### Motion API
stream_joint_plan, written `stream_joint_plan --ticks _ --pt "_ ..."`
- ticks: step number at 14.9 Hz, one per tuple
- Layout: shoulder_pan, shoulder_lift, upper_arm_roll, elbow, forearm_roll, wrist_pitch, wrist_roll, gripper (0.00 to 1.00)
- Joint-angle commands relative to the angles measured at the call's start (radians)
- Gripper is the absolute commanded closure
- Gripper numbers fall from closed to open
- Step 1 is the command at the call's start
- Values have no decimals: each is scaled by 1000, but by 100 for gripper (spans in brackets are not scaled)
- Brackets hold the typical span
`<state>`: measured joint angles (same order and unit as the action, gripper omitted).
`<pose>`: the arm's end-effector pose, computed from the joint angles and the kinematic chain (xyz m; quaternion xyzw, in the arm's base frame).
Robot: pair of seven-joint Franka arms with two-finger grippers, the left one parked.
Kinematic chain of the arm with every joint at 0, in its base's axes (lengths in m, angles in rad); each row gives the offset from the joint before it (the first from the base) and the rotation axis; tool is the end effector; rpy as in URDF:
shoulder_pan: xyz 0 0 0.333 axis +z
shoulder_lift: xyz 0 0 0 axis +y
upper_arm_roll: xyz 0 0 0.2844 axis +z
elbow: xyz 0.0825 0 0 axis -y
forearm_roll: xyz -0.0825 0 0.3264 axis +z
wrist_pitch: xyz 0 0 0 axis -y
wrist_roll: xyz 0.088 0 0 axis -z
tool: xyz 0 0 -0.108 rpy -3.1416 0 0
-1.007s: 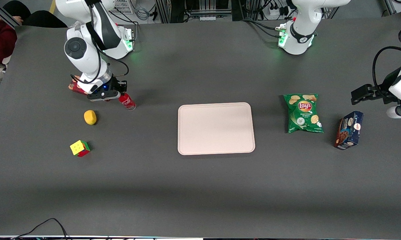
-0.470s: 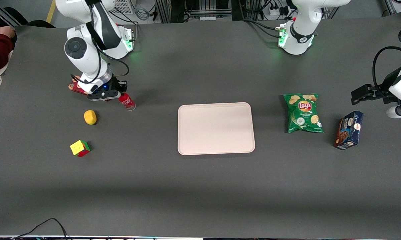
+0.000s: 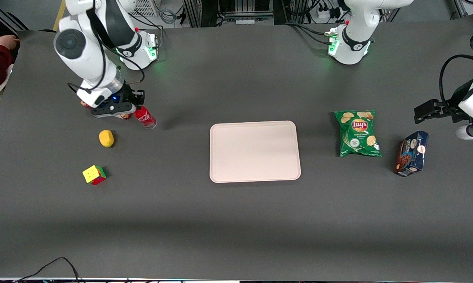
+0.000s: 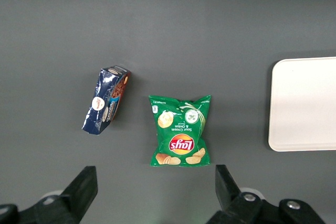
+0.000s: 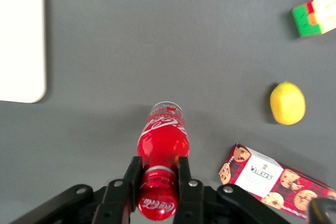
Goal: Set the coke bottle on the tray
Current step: 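Lift the bottle and carry it over the white tray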
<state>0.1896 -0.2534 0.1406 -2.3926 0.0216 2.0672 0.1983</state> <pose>0.3856 0.1342 0.4077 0.9976 0.0575 -0.0337 0.0176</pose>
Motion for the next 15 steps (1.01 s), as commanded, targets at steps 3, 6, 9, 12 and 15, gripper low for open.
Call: stream_joint_plan --ticks 3,6,9,12,15 --pt "5 135 13 464 20 -304 38 100" --pt "23 309 43 787 20 -456 123 100" --pt "62 458 69 1005 18 -507 269 100" --pt "122 586 89 1118 9 -495 381 100" --pt "192 725 90 1220 -14 -449 478 100"
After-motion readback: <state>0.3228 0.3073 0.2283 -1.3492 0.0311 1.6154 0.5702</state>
